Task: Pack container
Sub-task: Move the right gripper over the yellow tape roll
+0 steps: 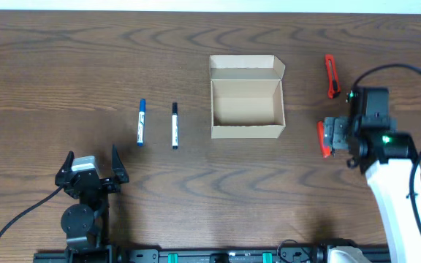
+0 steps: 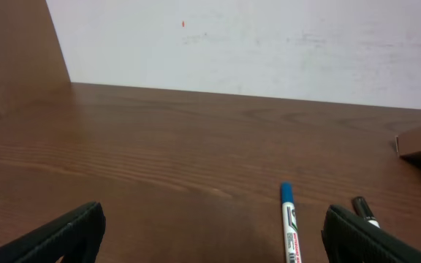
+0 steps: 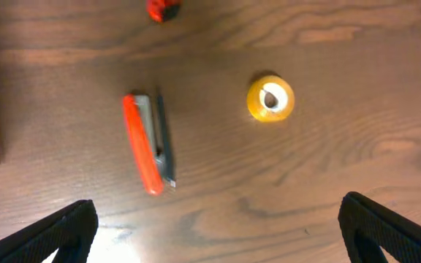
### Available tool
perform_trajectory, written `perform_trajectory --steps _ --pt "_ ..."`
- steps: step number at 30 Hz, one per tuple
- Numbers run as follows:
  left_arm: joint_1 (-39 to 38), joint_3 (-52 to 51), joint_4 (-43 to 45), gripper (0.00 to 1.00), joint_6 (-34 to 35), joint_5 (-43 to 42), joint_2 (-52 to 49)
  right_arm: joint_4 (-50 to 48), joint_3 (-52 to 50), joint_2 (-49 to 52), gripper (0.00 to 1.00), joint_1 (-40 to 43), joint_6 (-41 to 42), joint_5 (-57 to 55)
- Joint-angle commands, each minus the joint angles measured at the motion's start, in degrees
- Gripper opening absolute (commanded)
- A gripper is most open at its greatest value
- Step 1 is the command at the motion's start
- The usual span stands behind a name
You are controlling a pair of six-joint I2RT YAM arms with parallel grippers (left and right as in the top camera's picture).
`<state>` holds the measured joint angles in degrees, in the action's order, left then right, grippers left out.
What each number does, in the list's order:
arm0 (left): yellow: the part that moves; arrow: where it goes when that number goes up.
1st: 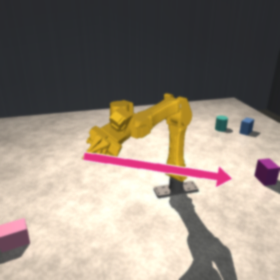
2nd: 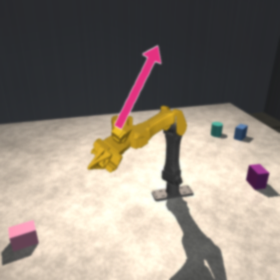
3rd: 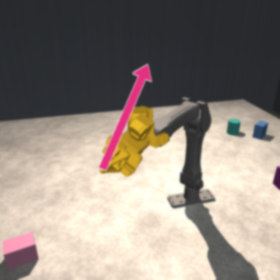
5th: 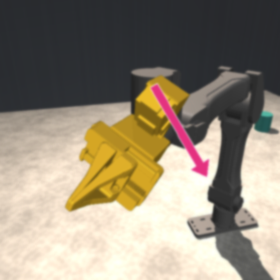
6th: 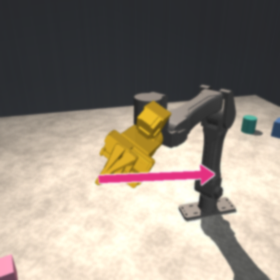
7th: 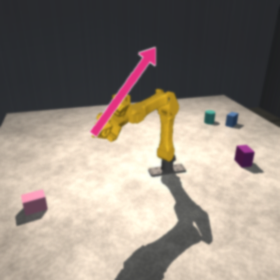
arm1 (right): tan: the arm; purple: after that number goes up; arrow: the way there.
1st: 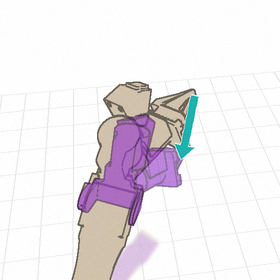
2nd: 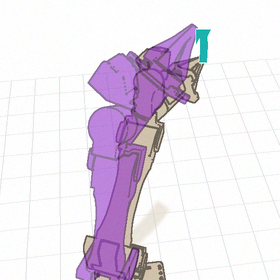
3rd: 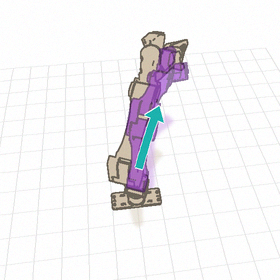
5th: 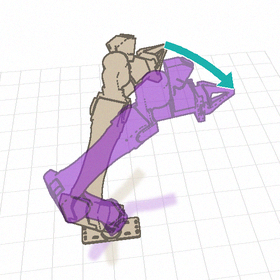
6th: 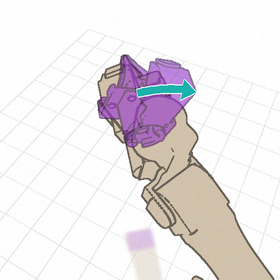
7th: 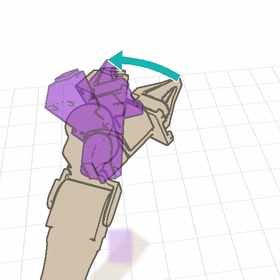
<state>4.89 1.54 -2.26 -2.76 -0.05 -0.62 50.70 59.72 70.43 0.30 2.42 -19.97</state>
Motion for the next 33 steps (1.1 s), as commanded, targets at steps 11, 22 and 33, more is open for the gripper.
perform_trajectory --steps 11,22,33 --pt "0.3 -1.3 -2.1 0.95 0.6 0.2 0.4 0.0 4.2 -0.4 0.99 1.7 -5.7 6.8" --pt "0.3 -1.3 -2.1 0.95 0.6 0.2 0.4 -13.7 4.0 7.1 0.99 13.1 -0.6 5.6" --pt "0.3 -1.3 -2.1 0.95 0.6 0.2 0.4 -14.9 4.0 15.1 0.99 27.4 4.8 11.5"
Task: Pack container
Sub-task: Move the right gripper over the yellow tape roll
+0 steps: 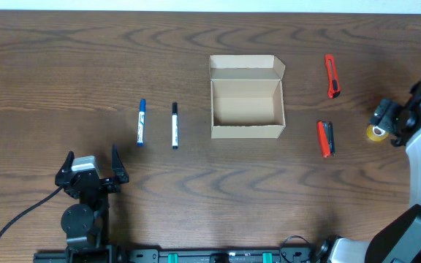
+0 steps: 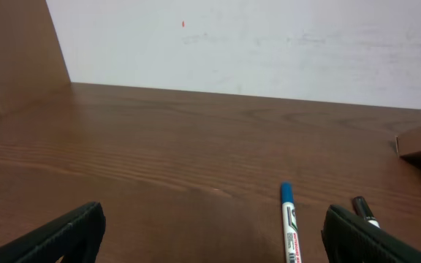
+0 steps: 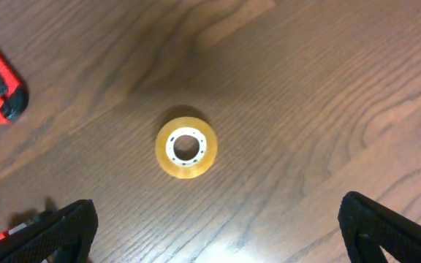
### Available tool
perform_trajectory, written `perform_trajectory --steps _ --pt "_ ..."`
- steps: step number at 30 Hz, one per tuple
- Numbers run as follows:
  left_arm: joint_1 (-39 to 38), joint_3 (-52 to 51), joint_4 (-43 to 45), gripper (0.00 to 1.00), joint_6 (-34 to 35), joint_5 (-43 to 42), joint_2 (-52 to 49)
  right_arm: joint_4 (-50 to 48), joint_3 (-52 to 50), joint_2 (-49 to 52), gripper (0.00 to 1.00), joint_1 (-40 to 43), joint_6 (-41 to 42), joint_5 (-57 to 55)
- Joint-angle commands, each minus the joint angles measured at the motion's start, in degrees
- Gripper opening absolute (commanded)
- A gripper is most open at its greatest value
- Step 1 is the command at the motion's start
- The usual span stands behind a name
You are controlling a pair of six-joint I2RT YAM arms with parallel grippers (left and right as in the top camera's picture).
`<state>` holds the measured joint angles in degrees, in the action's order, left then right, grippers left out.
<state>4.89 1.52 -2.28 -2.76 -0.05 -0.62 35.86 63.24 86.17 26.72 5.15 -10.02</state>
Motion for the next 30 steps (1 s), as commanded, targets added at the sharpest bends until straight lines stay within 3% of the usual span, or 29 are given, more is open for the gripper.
perform_trajectory --steps 1,18,25,30 --pt "0.3 -1.2 -2.1 0.95 0.6 0.2 0.4 0.0 0.5 -0.5 0.99 1.2 2.1 1.6" --pt "0.3 -1.2 -2.1 0.95 0.6 0.2 0.4 -1.0 0.5 9.3 0.99 2.1 5.1 -1.1" --pt "0.3 -1.2 -2.1 0.95 0.6 0.2 0.4 -2.1 0.6 9.4 0.99 5.8 5.5 -1.6" --pt "0.3 -1.2 -2.1 0.95 0.6 0.2 0.4 -2.1 0.6 10.0 0.99 9.7 4.9 4.0"
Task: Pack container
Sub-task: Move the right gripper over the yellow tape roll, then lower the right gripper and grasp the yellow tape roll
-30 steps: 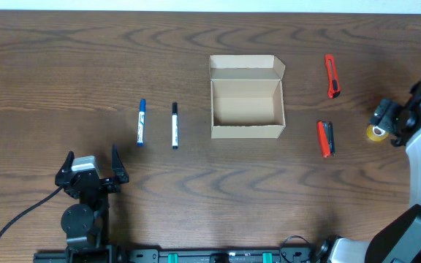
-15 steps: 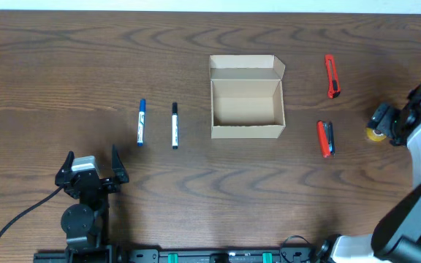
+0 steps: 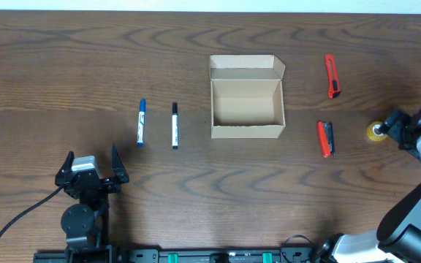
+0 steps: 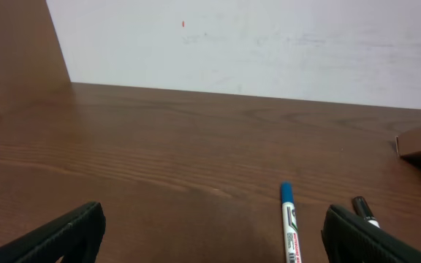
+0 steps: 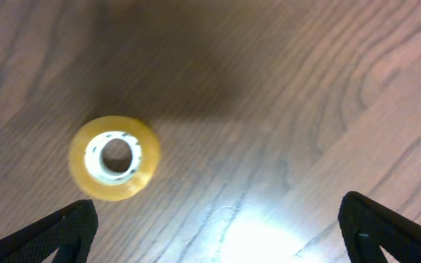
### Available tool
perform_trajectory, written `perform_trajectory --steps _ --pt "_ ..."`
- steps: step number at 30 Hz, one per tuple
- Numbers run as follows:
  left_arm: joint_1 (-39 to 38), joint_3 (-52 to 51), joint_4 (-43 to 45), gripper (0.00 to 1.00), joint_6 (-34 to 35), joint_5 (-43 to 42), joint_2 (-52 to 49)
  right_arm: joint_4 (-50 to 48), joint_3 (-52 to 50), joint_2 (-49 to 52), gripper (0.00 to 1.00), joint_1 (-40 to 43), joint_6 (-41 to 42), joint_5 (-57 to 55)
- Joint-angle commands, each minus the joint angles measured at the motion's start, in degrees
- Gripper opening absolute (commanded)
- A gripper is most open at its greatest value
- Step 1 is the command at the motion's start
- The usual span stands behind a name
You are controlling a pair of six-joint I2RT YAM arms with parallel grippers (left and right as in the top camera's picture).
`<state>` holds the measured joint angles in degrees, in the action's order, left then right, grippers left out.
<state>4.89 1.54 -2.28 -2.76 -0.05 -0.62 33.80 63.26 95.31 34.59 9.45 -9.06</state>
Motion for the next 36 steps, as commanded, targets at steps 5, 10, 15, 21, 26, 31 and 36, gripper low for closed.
perform_trajectory --steps 5,10,15,21,26,31,36 --pt "0.3 -1.3 -2.1 0.95 0.6 0.2 0.4 -0.3 0.6 1.8 0.99 3.0 0.4 4.3" --pt "0.3 -1.3 -2.1 0.95 0.6 0.2 0.4 -1.2 0.6 3.1 0.99 2.9 -0.5 8.1" --pt "0.3 -1.3 -2.1 0.95 0.6 0.2 0.4 -1.7 0.6 4.2 0.99 2.9 -0.5 9.2" --pt "0.3 -1.3 -2.1 0.95 0.6 0.2 0.4 -1.7 0.8 6.4 0.98 2.8 0.0 9.4" --pt "0.3 -1.3 -2.1 0.95 0.6 0.2 0.4 -1.0 2.1 7.7 0.98 2.8 1.0 7.3" --pt "0.3 -1.3 -2.1 0.95 0.6 0.2 0.4 0.3 4.6 8.9 0.99 2.8 1.2 7.1" --pt "0.3 -1.3 -2.1 0.95 0.6 0.2 0.4 0.5 5.4 10.3 0.99 2.8 1.2 6.3"
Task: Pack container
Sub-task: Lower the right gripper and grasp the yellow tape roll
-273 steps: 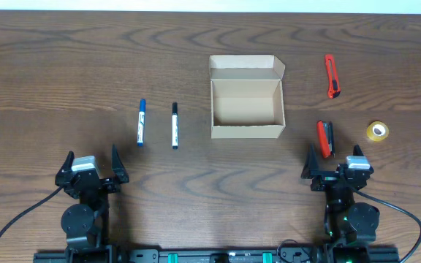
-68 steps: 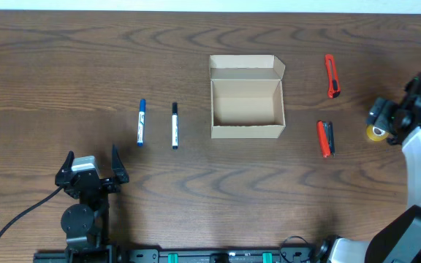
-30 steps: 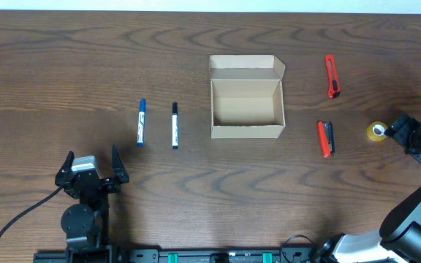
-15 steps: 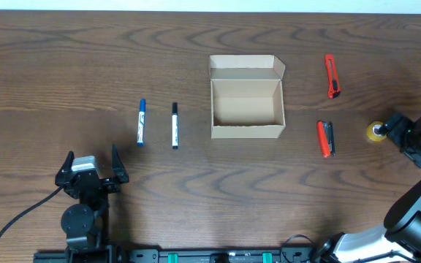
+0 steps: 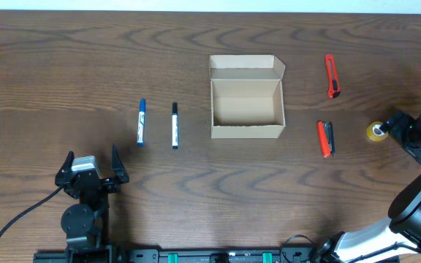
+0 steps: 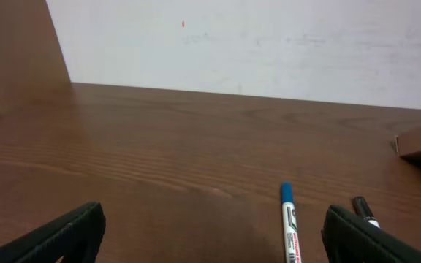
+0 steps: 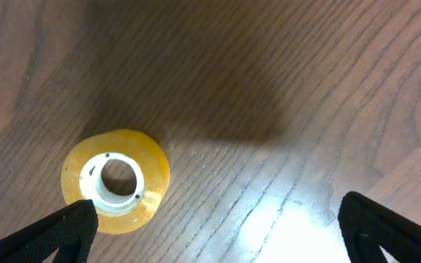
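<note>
An open cardboard box [image 5: 245, 102] sits mid-table. Left of it lie a blue marker [image 5: 141, 122] and a black marker [image 5: 175, 125]; the left wrist view shows the blue marker [image 6: 291, 226] and the black marker [image 6: 364, 210] ahead. Right of the box lie a red utility knife [image 5: 332, 76], a red stapler [image 5: 325, 139] and a yellow tape roll [image 5: 376, 131]. My right gripper [image 5: 403, 137] stands open just right of the tape roll [image 7: 115, 180], low over the table, its left fingertip beside the roll. My left gripper [image 5: 92, 169] stands open and empty near the front edge.
The box's lid flap [image 5: 247, 66] stands open toward the far side. The right arm's white link [image 5: 415, 212] runs along the table's right edge. A box corner shows at the right of the left wrist view.
My right gripper has come slightly lower and closer to the tape roll, which now sits larger at its left fingertip. The left arm and all objects have not moved.
My right gripper first hung open over the red stapler. Then it was farther right, above the yellow tape roll. After that it was lower beside the roll, and now it is lower still, with the roll at its left fingertip.
</note>
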### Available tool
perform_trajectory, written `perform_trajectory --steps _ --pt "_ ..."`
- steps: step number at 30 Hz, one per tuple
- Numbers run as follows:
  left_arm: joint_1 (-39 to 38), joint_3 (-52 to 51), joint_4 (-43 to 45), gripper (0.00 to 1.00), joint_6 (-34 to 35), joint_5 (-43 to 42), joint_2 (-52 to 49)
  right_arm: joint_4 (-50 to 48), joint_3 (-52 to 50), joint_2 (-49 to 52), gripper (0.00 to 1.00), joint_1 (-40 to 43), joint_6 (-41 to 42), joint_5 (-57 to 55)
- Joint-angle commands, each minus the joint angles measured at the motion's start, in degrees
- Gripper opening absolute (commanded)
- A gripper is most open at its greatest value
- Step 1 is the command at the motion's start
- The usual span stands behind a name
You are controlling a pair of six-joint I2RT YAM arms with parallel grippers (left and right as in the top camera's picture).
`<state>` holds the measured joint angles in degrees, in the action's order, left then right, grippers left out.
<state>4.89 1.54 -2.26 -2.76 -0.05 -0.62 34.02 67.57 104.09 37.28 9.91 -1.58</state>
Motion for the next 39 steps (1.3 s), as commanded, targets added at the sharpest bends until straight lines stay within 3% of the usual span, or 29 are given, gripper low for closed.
perform_trajectory --steps 1,30,35,39 --pt "0.3 -1.3 -2.1 0.95 0.6 0.2 0.4 0.2 1.0 1.7 0.99 0.1 0.7 -1.2" --pt "0.3 -1.3 -2.1 0.95 0.6 0.2 0.4 -2.0 1.0 6.3 0.99 0.1 0.3 -1.2" --pt "0.3 -1.3 -2.1 0.95 0.6 0.2 0.4 -2.1 1.0 6.3 0.64 0.1 0.3 -1.2" --pt "0.3 -1.3 -2.1 0.95 0.6 0.2 0.4 -2.1 1.0 6.3 0.59 0.1 0.3 -1.2"
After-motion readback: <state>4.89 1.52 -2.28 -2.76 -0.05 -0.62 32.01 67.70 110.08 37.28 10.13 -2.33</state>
